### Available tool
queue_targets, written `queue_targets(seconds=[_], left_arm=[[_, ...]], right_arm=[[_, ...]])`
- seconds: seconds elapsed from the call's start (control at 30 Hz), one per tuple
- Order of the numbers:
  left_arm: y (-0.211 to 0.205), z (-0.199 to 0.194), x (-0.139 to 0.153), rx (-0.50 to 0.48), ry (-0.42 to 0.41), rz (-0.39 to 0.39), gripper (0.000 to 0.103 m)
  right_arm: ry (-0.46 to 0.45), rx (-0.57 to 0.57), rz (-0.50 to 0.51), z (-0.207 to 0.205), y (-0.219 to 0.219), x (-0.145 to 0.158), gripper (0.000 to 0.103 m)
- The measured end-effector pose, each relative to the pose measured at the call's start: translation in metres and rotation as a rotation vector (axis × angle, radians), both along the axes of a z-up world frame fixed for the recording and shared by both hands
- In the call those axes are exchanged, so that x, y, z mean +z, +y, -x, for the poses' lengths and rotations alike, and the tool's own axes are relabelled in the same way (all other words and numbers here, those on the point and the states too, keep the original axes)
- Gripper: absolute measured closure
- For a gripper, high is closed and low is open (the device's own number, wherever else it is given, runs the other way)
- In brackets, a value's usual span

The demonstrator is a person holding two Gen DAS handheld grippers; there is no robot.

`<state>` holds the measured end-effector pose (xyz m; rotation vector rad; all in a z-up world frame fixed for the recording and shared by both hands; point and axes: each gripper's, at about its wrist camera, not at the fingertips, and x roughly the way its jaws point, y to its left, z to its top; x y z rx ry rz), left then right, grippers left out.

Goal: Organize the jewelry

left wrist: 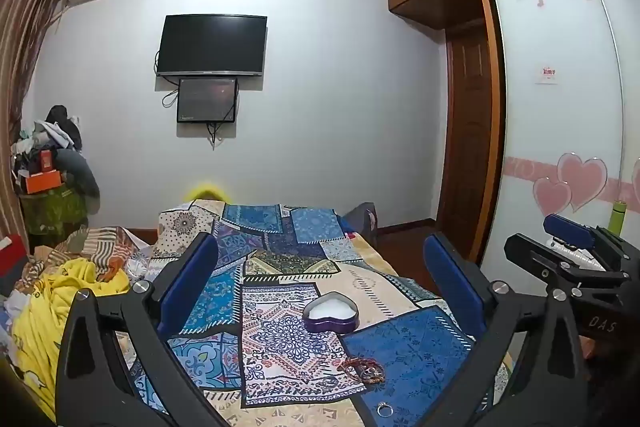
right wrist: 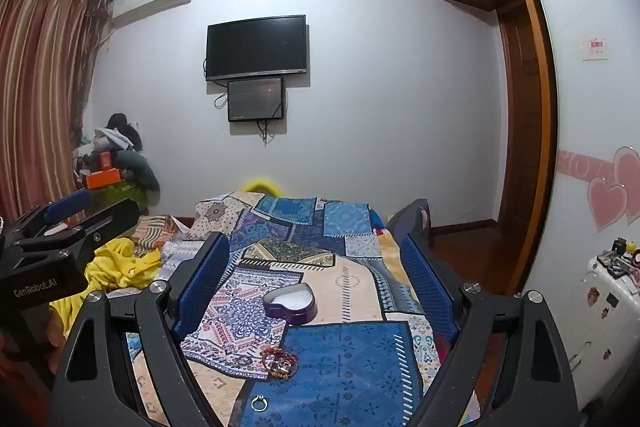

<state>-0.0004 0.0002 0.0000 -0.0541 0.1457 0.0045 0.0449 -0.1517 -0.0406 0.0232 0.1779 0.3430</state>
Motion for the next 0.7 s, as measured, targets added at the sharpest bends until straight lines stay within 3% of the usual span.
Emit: queue_targets(seconds=[0.27,0.37,0.47,0.7], left_arm=[[0.012,0.002,-0.002,-0.013,0.023,0.046,0.0],[0.022,-0.001,0.008,-0.015,0.022,0.021,0.0],[0.003,-0.002,0.002,-0.014,0.024,-0.008,0.0],[0.001,-0.001,0.002,-0.017,0.024,-0.003,0.0]], right_arm=[[0.005,0.0,0.004,0.0,0.001,0.0,0.018],[0.004,0.0,0.004,0.0,0.001,0.0,0.018],[0.005,0.0,0.005,0.0,0.001,0.0,0.018],[0.005,0.0,0.006,0.001,0.002,0.001,0.018]])
